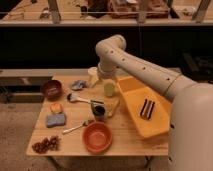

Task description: Place brush in purple bowl

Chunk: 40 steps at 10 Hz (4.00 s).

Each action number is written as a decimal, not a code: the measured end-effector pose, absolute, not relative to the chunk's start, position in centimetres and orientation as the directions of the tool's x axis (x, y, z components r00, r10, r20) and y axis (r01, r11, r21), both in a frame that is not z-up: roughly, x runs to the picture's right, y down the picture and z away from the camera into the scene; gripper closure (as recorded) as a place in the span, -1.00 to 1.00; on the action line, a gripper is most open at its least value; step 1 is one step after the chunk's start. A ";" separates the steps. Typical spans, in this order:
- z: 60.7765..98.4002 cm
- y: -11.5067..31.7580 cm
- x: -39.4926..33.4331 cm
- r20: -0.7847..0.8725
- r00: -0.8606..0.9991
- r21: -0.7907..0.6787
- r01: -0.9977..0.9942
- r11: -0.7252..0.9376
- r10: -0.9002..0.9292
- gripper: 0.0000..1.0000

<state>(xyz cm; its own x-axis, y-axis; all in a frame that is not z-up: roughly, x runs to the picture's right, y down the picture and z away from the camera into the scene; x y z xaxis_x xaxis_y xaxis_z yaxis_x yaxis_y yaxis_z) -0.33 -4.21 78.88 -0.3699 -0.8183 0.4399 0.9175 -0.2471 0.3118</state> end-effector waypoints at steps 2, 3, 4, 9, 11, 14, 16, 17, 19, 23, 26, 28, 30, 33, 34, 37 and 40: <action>79.1 -4.7 -0.4 0.418 -0.430 0.347 0.889 -0.297 -0.800 -0.60; 79.1 -4.7 -0.5 0.414 -0.427 0.349 0.890 -0.293 -0.804 -0.60; 79.0 -5.1 -0.8 0.407 -0.409 0.360 0.894 -0.268 -0.817 -0.60; 81.3 -5.0 -10.7 0.276 -0.557 0.485 0.784 -0.387 -0.783 -0.60; 82.8 -3.3 -15.0 0.228 -0.622 0.527 0.726 -0.442 -0.749 -0.60; 86.6 0.7 -19.0 0.215 -0.685 0.564 0.669 -0.485 -0.696 -0.60; 88.2 2.0 -18.8 0.229 -0.691 0.566 0.668 -0.484 -0.686 -0.60; 89.2 2.6 -17.9 0.231 -0.696 0.564 0.665 -0.489 -0.680 -0.60; 91.0 2.9 -15.8 0.227 -0.707 0.564 0.657 -0.501 -0.670 -0.60; 93.9 5.5 -16.1 0.253 -0.751 0.563 0.627 -0.538 -0.610 -0.60; 94.4 5.8 -16.2 0.269 -0.747 0.554 0.636 -0.537 -0.608 -0.60; 94.5 5.9 -16.5 0.272 -0.745 0.552 0.639 -0.536 -0.609 -0.60; 94.7 6.1 -16.7 0.277 -0.743 0.550 0.642 -0.534 -0.609 -0.60; 95.3 6.4 -16.5 0.292 -0.733 0.545 0.656 -0.523 -0.614 -0.60; 95.5 6.5 -16.4 0.298 -0.730 0.544 0.659 -0.519 -0.615 -0.55; 95.8 6.8 -16.6 0.305 -0.730 0.553 0.659 -0.511 -0.612 -0.14; 95.9 6.8 -16.6 0.306 -0.732 0.557 0.656 -0.508 -0.609 -0.14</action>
<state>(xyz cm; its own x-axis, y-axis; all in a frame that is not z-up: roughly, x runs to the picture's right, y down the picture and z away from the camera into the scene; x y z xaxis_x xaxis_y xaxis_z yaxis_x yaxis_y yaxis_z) -16.64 6.84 95.85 -0.7317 -0.6090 0.3061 0.6564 -0.5084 0.5575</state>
